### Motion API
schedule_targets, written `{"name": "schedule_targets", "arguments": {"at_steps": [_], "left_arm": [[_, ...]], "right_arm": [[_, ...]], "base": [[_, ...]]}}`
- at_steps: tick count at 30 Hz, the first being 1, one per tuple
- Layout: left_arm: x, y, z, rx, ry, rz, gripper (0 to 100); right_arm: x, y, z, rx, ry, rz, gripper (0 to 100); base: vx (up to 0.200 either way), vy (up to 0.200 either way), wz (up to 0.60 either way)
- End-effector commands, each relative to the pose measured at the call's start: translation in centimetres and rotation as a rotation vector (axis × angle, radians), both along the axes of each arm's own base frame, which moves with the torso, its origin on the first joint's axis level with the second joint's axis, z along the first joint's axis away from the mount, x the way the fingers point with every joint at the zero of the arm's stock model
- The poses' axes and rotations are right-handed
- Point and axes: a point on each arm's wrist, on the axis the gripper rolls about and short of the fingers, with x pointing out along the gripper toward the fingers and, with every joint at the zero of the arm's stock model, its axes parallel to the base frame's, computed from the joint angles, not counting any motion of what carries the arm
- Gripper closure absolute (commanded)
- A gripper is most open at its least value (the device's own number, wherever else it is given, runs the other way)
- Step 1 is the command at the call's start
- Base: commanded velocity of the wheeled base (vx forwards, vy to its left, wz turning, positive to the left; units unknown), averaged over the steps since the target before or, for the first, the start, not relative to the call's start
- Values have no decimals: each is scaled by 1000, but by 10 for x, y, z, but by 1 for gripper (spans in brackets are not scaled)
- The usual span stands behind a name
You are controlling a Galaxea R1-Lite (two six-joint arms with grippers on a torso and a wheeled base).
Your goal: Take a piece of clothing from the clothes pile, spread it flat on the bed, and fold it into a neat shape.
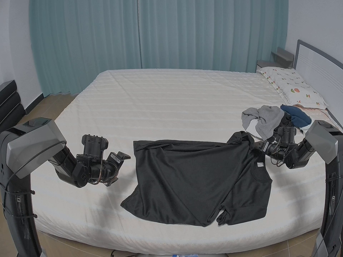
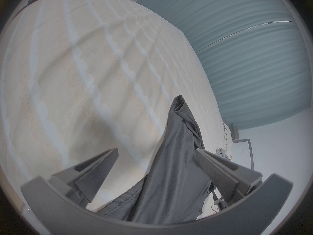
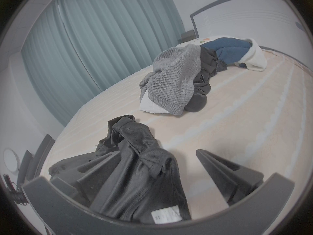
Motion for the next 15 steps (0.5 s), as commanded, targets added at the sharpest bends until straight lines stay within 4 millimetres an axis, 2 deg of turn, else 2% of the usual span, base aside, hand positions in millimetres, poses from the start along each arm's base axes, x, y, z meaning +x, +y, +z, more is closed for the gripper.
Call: {"name": "schedule_targets", "arguments": {"at_steps": [1, 2, 3, 4, 7, 11, 15], "left_arm": [[-7, 2, 1, 3, 13, 0, 0], [-9, 2, 4, 3, 8, 1, 0], [-9, 2, 4, 3, 8, 1, 0], [-13, 2, 11, 1, -3, 0, 0], [-18, 0, 21, -4, -22, -9, 0], [-30, -8, 23, 27, -18, -65, 0], [-35, -15, 19, 52, -7, -103, 0]], "right_arm": [[-28, -2, 33, 80, -6, 11, 0], [-38, -1, 39, 94, 3, 19, 0], [-38, -1, 39, 94, 3, 19, 0], [-59, 1, 45, 114, 34, 25, 0], [-89, 7, 52, 150, 77, 41, 0], [-125, 15, 57, 226, 137, 21, 0], [-136, 18, 55, 249, 164, 10, 0]], "base": [[0, 0, 0], [0, 0, 0], [0, 0, 0], [0, 0, 0], [-200, 0, 0], [-200, 0, 0], [-200, 0, 0]]}}
